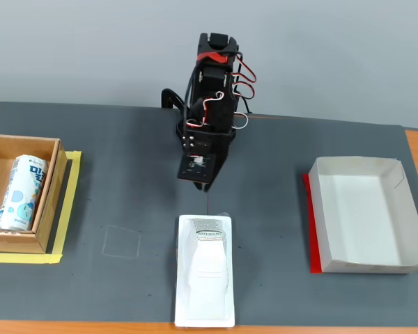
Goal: Pick the sandwich and put it in the gray box
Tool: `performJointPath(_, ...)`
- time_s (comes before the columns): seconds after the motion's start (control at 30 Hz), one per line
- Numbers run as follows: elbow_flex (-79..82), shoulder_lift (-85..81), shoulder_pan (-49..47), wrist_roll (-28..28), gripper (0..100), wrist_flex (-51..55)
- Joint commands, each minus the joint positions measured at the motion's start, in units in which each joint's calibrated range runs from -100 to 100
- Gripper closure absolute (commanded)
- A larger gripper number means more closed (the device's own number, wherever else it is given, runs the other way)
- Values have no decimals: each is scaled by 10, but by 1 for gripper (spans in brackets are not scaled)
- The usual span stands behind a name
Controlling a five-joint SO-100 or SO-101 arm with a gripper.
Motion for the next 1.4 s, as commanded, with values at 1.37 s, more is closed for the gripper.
performJointPath(1.37, -440, 454, -72, 29, 61, 65)
